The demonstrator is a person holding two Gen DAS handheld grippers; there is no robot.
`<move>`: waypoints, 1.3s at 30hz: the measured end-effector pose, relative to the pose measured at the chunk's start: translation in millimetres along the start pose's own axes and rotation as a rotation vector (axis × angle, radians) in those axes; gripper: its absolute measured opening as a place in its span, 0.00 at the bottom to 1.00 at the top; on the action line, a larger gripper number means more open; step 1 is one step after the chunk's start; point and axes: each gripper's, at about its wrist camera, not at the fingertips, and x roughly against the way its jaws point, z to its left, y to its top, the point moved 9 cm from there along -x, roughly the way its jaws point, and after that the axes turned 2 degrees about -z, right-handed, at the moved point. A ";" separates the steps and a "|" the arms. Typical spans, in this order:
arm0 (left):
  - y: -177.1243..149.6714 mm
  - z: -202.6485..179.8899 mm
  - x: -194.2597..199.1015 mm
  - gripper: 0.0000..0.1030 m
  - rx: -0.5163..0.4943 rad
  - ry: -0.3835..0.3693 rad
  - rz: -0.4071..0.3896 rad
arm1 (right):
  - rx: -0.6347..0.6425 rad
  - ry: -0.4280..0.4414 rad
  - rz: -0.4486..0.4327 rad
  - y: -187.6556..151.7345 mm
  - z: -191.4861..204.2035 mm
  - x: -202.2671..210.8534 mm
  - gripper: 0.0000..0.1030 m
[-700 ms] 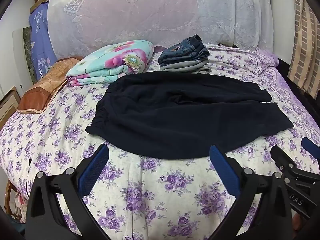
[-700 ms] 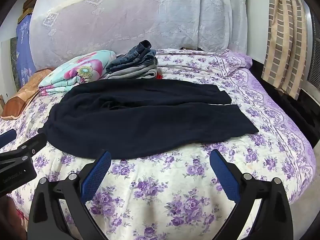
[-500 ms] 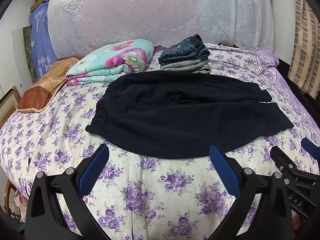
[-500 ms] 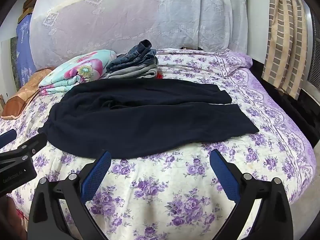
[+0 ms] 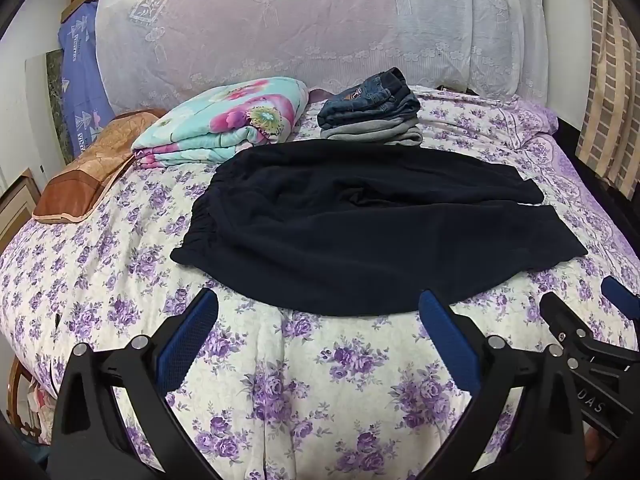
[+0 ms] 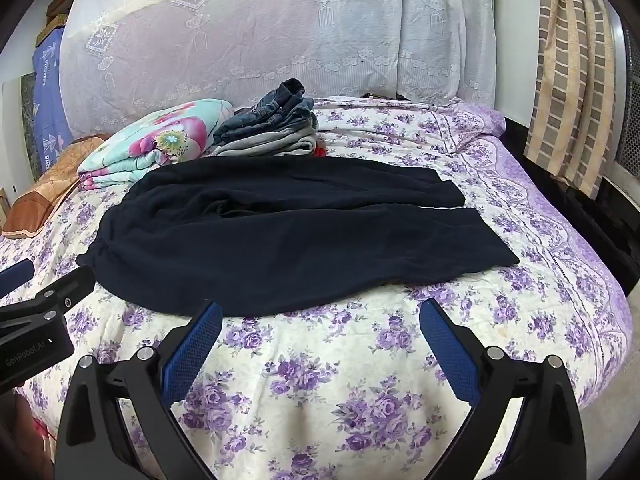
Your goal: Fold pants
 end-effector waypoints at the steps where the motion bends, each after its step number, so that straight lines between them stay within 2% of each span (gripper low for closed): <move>1: -0.2 0.2 0.0 0.95 0.000 -0.001 0.000 | 0.000 0.000 0.000 -0.1 0.1 -0.1 0.97; 39: -11.2 10.7 -6.0 0.95 0.009 -0.001 0.015 | 0.003 -0.002 0.001 -0.1 3.1 -0.9 0.97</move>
